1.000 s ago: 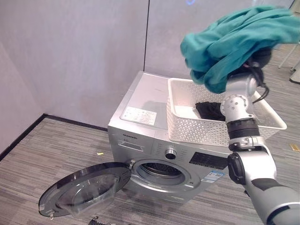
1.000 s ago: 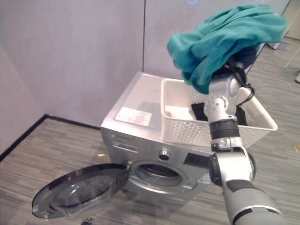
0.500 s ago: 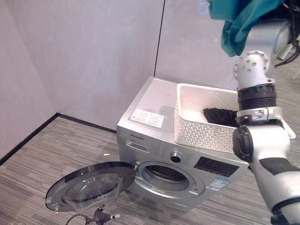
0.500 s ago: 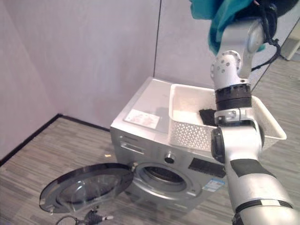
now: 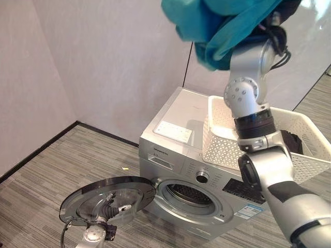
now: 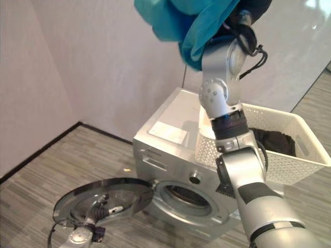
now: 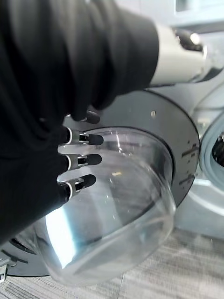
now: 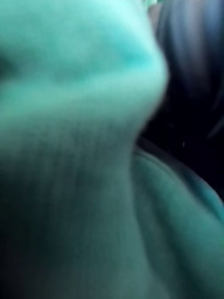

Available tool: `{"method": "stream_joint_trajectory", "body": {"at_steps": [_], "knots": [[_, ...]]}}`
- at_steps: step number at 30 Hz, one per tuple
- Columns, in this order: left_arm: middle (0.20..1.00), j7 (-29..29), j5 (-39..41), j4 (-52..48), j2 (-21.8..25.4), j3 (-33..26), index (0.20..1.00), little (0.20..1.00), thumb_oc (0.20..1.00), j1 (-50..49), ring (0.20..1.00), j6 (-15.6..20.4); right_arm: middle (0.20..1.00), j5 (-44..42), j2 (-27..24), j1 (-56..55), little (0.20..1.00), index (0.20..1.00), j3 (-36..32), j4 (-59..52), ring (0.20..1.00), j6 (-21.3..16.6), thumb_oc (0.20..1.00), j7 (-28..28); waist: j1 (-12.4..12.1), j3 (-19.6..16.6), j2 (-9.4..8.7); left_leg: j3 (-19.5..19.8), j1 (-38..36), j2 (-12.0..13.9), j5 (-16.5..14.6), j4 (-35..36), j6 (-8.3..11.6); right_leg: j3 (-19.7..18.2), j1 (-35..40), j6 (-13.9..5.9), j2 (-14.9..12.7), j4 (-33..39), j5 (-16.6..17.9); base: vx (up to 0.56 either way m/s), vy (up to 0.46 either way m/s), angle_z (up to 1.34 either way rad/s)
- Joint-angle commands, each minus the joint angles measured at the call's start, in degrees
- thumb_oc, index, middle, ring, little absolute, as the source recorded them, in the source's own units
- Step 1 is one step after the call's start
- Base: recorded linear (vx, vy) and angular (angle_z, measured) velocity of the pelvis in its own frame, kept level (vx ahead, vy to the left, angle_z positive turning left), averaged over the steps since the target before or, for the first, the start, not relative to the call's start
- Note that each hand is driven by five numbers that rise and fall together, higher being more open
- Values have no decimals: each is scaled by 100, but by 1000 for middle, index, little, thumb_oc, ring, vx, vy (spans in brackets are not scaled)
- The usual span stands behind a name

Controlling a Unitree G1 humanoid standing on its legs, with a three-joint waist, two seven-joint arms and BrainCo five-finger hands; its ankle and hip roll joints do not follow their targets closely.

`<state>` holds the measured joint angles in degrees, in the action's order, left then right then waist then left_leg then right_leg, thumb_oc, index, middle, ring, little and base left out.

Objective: Grab the laundry basket,head to the washer,open it,put in the laundry and shut it.

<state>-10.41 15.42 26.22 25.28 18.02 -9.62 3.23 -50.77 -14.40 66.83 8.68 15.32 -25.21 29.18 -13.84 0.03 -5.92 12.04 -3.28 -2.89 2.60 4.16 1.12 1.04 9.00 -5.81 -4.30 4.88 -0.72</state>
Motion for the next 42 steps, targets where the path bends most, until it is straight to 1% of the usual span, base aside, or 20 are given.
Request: {"method": "stream_joint_trajectory", "body": {"at_steps": [1,2,5,7,8,12,14,19,26,28,29,32,33,35,36,37,38,40,41,42], "knots": [[1000,86,122,-41,189,-116,1000,1000,1000,57,1000,254,200,278,-173,141,200,200,25,-182,200,54,200,-353,28,-348,-47,-108,44,84,-401,-222,-97,-39,-206,-178,-292,-30,195,0,0,0],[1000,136,125,-254,223,-172,1000,1000,1000,-26,1000,235,200,253,-89,40,200,200,127,-368,200,99,200,-501,33,-339,-40,-123,38,82,-401,-214,-103,-48,-206,-179,-301,-27,198,0,0,0],[1000,123,90,-370,184,-267,1000,1000,1000,-122,1000,192,200,107,25,-327,200,200,379,-750,200,204,200,-754,76,-326,-21,-180,10,81,-408,-206,-107,-92,-224,-179,-312,-34,209,-8,13,-4],[1000,103,77,-334,147,-270,1000,1000,1000,-130,1000,179,200,178,50,-451,200,200,418,-933,200,226,200,-747,88,-324,-7,-197,8,85,-408,-205,-109,-107,-232,-179,-313,-37,210,-8,12,-5],[1000,84,64,-329,81,-292,1000,1000,1000,-148,1000,141,200,217,180,-761,200,200,452,-1269,200,259,200,-809,104,-303,17,-219,0,88,-411,-198,-118,-124,-240,-177,-319,-35,210,-15,24,-6],[1000,72,264,-650,36,-427,1000,1000,1000,-298,1000,113,200,279,245,-1171,200,200,515,-1751,200,309,200,-860,107,-258,42,-242,3,89,-409,-200,-129,-157,-258,-177,-324,-37,216,-8,12,-7],[1000,74,284,-828,27,-505,1000,1000,1000,-392,1000,43,200,176,327,-1560,200,200,702,-2165,200,374,200,-984,111,-228,54,-268,17,95,-401,-198,-134,-183,-291,-176,-318,-42,224,-14,5,-8],[1000,68,265,-898,-12,-561,1000,1000,1000,-440,1000,-9,200,-31,380,-1876,200,200,900,-2499,200,432,200,-1169,116,-206,56,-302,26,101,-390,-184,-139,-220,-310,-176,-324,-30,240,-10,7,-7],[1000,141,690,-1826,78,-795,1000,1000,1000,-686,1000,25,200,-353,255,-2128,200,200,1121,-2710,200,555,200,-1383,116,-215,45,-323,63,117,-366,-174,-145,-251,-360,-178,-327,-22,260,-15,10,-4],[1000,168,798,-2086,123,-869,1000,1000,1000,-735,1000,54,200,-375,218,-2121,200,200,1127,-2694,200,559,200,-1385,108,-215,40,-316,62,117,-366,-171,-146,-254,-360,-179,-329,-19,263,0,0,0],[1000,224,927,-2597,245,-1024,1000,1000,1000,-862,1000,116,200,-414,142,-2040,200,200,1106,-2594,200,579,200,-1388,85,-211,31,-310,63,118,-365,-167,-145,-256,-363,-181,-332,-15,273,0,0,0],[1000,247,1129,-3395,475,-1388,1000,1000,1000,-981,1000,291,200,-344,95,-1716,200,200,1082,-2191,200,607,200,-1309,19,-224,9,-306,60,117,-365,-160,-140,-272,-373,-185,-332,-4,298,0,0,0],[1000,222,1210,-3741,597,-1609,1000,1000,1000,-972,1000,426,200,-235,135,-1369,200,200,1051,-1782,200,641,200,-1232,-28,-238,-7,-302,56,116,-370,-159,-135,-281,-374,-189,-328,5,303,0,0,0],[1000,218,1248,-3921,647,-1703,1000,1000,1000,-960,1000,484,200,-229,166,-1171,200,200,1020,-1515,200,626,200,-1178,-48,-254,-19,-300,17,125,-416,-142,-135,-276,-345,-190,-327,7,261,16,6,0],[1000,133,1298,-4150,729,-1834,1000,1000,1000,-859,1000,625,200,-154,248,-774,200,200,943,-1120,200,620,200,-1038,-95,-285,-35,-295,11,127,-422,-133,-129,-270,-337,-195,-325,11,262,0,0,0],[1000,132,1299,-4159,732,-1846,1000,1000,1000,-857,1000,619,200,-160,254,-747,200,200,937,-1097,200,616,200,-1047,-91,-273,-41,-296,10,127,-421,-134,-129,-271,-336,-195,-325,10,261,-34,21,-1],[1000,87,1312,-4407,885,-1983,1000,1000,1000,-668,1000,747,200,-140,205,-299,200,200,811,-642,200,570,200,-912,-135,-297,-71,-278,64,116,-376,-151,-115,-277,-382,-201,-331,12,327,0,0,0],[1000,81,1327,-4447,942,-2010,1000,1000,1000,-580,1000,794,200,-173,201,-117,200,200,729,-415,200,536,200,-879,-146,-312,-84,-269,38,120,-425,-138,-117,-276,-361,-201,-326,7,277,1,5,2],[1000,76,1316,-4491,1043,-2045,1000,1000,1000,-442,1000,836,200,-190,229,67,200,200,649,-215,200,495,200,-821,-158,-307,-97,-259,74,107,-379,-154,-108,-279,-383,-206,-326,7,323,0,0,0],[1000,22,1300,-4455,1197,-2107,1000,1000,1000,-148,1000,941,200,-244,223,398,200,200,569,120,200,431,200,-776,-157,-364,-111,-243,39,111,-429,-129,-102,-274,-354,-208,-323,6,272,0,0,0]]}}
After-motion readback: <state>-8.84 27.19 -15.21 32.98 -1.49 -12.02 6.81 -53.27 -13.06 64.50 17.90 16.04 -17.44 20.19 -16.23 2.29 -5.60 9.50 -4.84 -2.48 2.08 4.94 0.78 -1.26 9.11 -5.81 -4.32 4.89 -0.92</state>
